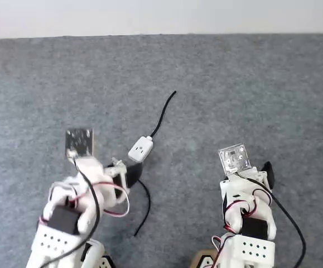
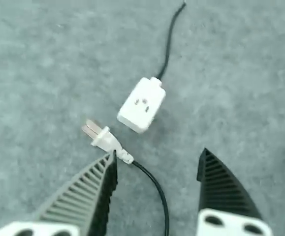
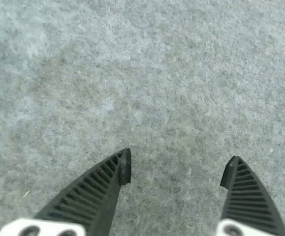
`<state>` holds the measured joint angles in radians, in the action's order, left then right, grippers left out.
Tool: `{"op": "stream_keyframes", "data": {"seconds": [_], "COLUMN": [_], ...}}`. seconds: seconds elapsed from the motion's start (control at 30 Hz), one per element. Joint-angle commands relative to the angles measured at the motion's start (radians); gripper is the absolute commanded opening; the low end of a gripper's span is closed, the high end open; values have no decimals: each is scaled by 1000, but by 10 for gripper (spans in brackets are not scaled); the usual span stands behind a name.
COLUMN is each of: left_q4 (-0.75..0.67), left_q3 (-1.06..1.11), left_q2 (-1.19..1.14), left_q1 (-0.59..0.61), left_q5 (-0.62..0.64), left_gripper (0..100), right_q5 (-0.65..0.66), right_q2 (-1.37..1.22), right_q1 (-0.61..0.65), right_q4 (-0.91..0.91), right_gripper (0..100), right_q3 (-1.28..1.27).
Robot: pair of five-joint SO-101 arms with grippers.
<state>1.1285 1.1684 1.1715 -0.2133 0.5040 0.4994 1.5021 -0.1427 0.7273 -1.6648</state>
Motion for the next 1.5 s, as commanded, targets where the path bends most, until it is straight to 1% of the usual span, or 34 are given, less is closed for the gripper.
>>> {"op": "stream_keyframes", "data": {"seconds": [0.0,0.17,0.23,0.33,0.43,0.53,0.63,0.77,0.9,0.97,1.07,1.4,1.47], "left_q4": [8,8,14,14,11,11,8,-3,-91,-140,-170,-164,-163], "left_q3": [-185,-381,-456,-515,-532,-533,-535,-538,-478,-441,-395,-312,-303], "left_q2": [-293,-717,-829,-918,-928,-933,-934,-936,-936,-936,-936,-936,-928], "left_q1": [51,66,60,49,17,-18,-31,-5,44,77,104,92,64], "left_q5": [2,133,183,252,308,413,463,474,483,516,531,529,528], "left_gripper": [250,250,250,250,250,250,250,250,250,250,250,248,248], "right_q5": [11,11,11,11,11,12,12,12,12,12,12,12,12], "right_q2": [13,13,13,13,13,13,13,13,13,13,13,13,13], "right_q1": [10,10,10,10,10,10,10,10,10,10,10,10,10], "right_q4": [-18,-18,-18,-19,-19,-22,-22,-22,-22,-22,-22,-22,-22], "right_gripper": [314,314,314,314,314,314,314,314,314,314,314,314,314], "right_q3": [0,0,0,0,0,-6,-8,-8,-8,-8,-6,-6,-6]}}
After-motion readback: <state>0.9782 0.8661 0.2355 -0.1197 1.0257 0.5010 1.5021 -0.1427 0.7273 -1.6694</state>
